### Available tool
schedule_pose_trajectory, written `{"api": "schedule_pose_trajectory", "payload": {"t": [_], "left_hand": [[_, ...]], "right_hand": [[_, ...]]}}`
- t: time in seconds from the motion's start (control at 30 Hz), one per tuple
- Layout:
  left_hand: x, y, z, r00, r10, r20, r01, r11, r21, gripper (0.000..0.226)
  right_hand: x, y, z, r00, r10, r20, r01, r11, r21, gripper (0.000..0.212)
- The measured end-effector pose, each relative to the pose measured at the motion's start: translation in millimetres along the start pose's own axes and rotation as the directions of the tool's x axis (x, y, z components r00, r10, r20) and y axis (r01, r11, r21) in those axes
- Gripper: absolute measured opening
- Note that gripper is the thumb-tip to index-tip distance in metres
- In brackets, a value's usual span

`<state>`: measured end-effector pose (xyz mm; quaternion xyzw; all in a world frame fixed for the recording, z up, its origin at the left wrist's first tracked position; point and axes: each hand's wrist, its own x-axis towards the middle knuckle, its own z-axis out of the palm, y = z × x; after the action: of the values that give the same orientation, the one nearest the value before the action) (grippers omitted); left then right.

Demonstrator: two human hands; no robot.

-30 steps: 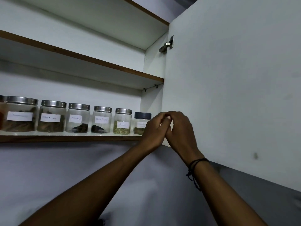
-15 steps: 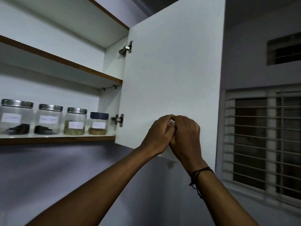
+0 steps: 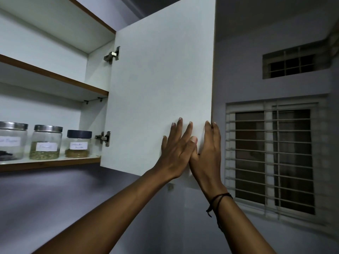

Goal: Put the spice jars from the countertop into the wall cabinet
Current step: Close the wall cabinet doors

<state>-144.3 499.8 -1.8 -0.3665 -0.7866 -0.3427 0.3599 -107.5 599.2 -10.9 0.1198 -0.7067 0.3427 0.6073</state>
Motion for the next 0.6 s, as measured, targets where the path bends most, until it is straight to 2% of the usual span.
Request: {"api": "schedule_pose_trajectory", "payload": {"t": [0.2, 0.33, 0.5, 0.6], "left_hand": [[-5, 14, -15, 0.997, 0.069, -0.044, -0.068, 0.997, 0.023, 0.074], [-19, 33, -42, 0.983, 0.161, -0.088, -0.164, 0.986, -0.022, 0.081], [-48, 58, -89, 0.958, 0.227, -0.174, -0.248, 0.962, -0.111, 0.089], [-67, 62, -121, 0.943, 0.247, -0.225, -0.287, 0.943, -0.167, 0.082]], "right_hand": [[-5, -23, -9, 0.996, 0.038, -0.082, -0.026, 0.989, 0.146, 0.061], [-16, -54, -19, 0.997, 0.060, -0.057, -0.046, 0.975, 0.219, 0.058], [-29, -110, -26, 1.000, 0.010, -0.029, 0.003, 0.910, 0.414, 0.048], [-43, -140, -17, 0.998, -0.060, -0.019, 0.062, 0.877, 0.477, 0.046]]}}
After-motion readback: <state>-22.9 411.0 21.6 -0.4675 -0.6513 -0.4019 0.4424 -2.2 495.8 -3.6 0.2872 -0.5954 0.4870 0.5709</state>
